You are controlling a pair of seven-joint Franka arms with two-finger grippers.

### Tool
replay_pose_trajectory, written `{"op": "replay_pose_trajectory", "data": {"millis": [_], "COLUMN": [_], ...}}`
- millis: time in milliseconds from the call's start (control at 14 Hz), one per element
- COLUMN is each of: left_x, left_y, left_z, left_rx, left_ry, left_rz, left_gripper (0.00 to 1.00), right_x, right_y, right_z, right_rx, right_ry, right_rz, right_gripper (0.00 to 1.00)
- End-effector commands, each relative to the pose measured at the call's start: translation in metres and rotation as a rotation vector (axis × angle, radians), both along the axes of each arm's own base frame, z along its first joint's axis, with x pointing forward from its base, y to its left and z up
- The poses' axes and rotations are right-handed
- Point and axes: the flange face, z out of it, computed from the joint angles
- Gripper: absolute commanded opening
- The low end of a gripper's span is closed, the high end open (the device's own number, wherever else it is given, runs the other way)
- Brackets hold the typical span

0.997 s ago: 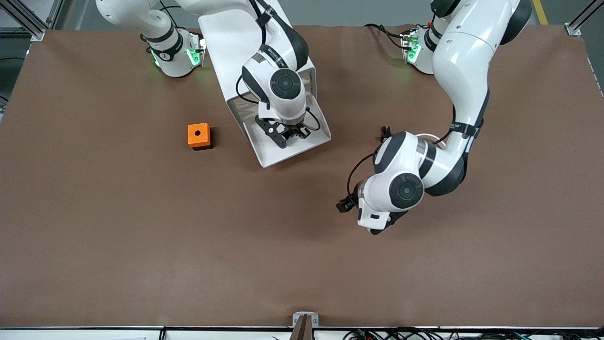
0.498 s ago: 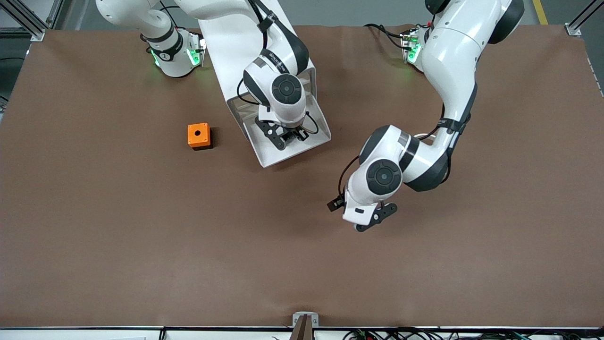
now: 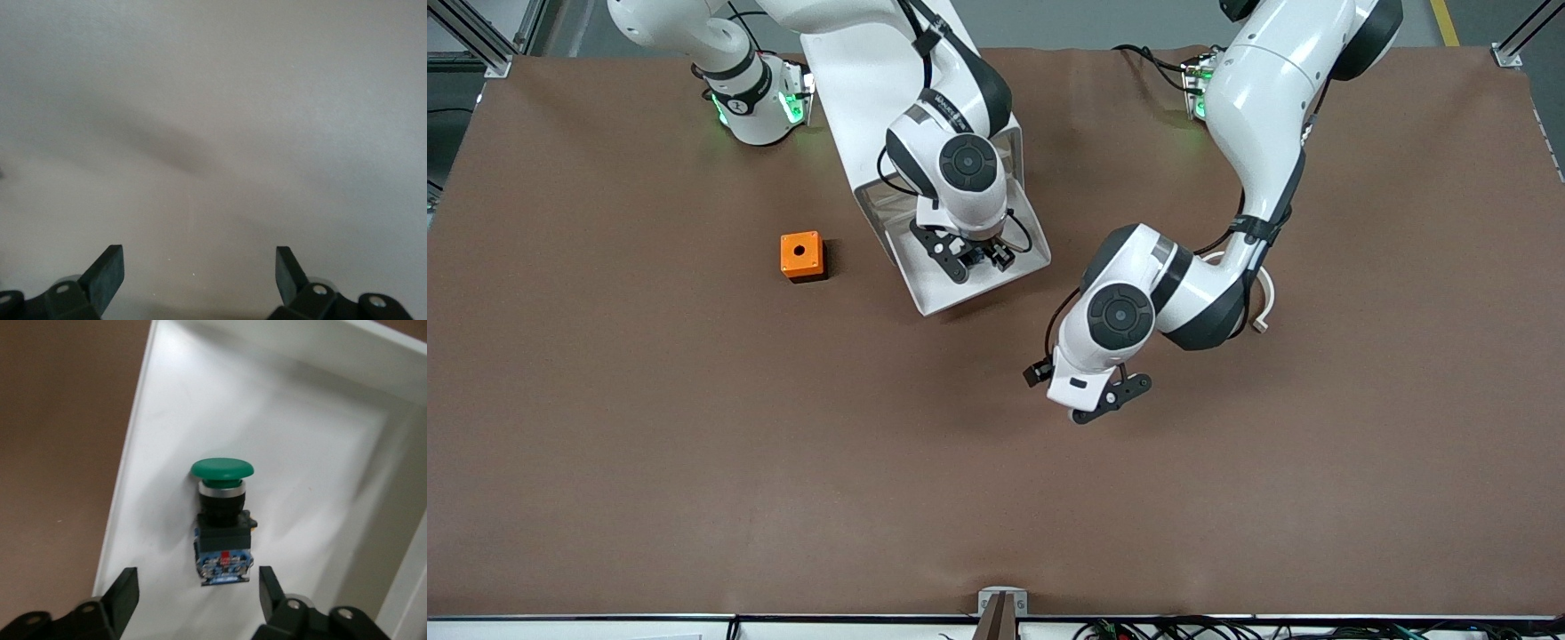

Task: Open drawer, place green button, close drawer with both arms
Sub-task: 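Withdraw the right gripper while the left gripper moves to the drawer front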

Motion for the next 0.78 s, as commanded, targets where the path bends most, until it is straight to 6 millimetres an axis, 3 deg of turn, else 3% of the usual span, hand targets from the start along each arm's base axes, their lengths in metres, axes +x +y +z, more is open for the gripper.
{"op": "replay_pose_trajectory", "data": {"millis": [0,285,498,712], "left_x": [-0.011,-0.025,-0.030,-0.045], "left_y": [-0.016,-0.034,-0.040,-0.056], "left_z": [-0.001,-0.009,-0.020,-0.026], "left_rx": [0.002,-0.001,-0.002,-0.014], "left_ry": [-0.026,-0.016,-0.004,0.033], "left_rz": [-0.028,-0.040,-0.044,-0.017], "left_gripper": [1.00,1.00,1.00,1.00], "right_x": [0.026,0.059,0.085,0.111], "right_y": [-0.003,-0.043,-0.105,-0.191], "right_z": [0.038,0.085,0.139,0.192], "right_rx": [0.027,-0.007,0.004,0.018], "right_ry": [0.004,0.014,0.043,0.043], "right_rz": [0.069,0.256,0.447,0.592], "right_gripper": [1.00,1.00,1.00,1.00]}}
